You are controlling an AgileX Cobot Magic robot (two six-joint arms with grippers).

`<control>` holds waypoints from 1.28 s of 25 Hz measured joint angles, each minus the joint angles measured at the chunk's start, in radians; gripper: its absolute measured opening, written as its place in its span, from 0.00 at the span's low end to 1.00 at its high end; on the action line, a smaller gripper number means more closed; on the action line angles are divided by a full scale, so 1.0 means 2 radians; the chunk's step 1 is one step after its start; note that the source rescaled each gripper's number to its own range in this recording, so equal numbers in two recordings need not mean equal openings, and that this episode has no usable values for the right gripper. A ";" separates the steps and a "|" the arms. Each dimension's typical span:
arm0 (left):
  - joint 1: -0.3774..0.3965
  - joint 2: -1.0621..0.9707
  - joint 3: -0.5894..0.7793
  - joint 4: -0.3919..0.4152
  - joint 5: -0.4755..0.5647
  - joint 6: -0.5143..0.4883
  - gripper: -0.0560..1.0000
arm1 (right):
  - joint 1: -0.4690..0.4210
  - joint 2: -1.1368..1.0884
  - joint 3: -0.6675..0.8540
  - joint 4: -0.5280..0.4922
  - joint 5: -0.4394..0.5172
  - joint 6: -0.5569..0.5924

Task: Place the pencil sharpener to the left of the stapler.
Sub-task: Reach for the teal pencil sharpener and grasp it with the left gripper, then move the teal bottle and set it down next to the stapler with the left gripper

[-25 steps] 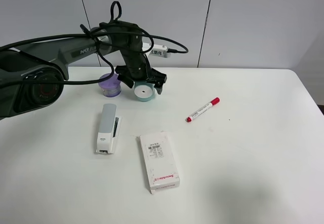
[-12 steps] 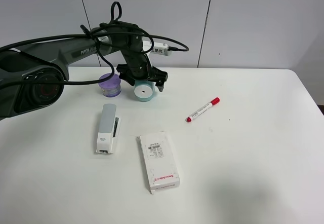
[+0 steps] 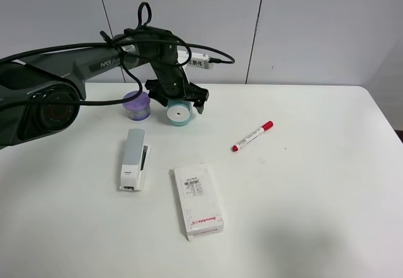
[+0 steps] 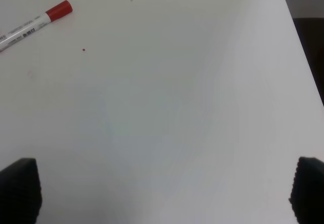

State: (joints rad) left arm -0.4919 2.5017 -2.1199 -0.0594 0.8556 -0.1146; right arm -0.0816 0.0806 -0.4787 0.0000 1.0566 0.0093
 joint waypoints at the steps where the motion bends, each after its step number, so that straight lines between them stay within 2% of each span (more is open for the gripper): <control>1: 0.000 0.002 0.000 0.000 0.000 0.000 1.00 | 0.000 0.000 0.000 0.000 0.000 0.000; 17: 0.000 0.011 0.000 0.000 -0.008 0.000 1.00 | 0.000 0.000 0.000 0.000 0.000 0.000; 19: 0.000 0.011 0.000 0.000 -0.008 0.000 0.96 | 0.000 0.000 0.000 0.000 0.000 0.000; 21: 0.000 0.011 0.000 0.000 -0.008 0.000 0.80 | 0.000 0.000 0.000 0.000 0.000 0.000; 23: 0.000 0.011 0.000 -0.001 -0.008 0.000 0.56 | 0.000 0.000 0.000 0.000 0.000 0.000; 25: 0.000 0.011 -0.002 -0.001 -0.008 -0.001 0.26 | 0.000 0.000 0.000 0.000 0.000 0.000; 27: 0.000 0.009 -0.002 -0.001 -0.008 -0.001 0.05 | 0.000 0.000 0.000 0.000 0.000 0.000; 32: 0.000 0.009 -0.002 -0.001 -0.008 -0.001 0.05 | 0.000 0.000 0.000 0.000 0.000 0.000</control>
State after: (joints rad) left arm -0.4919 2.5198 -2.1231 -0.0620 0.8404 -0.1167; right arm -0.0816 0.0806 -0.4787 0.0000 1.0566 0.0093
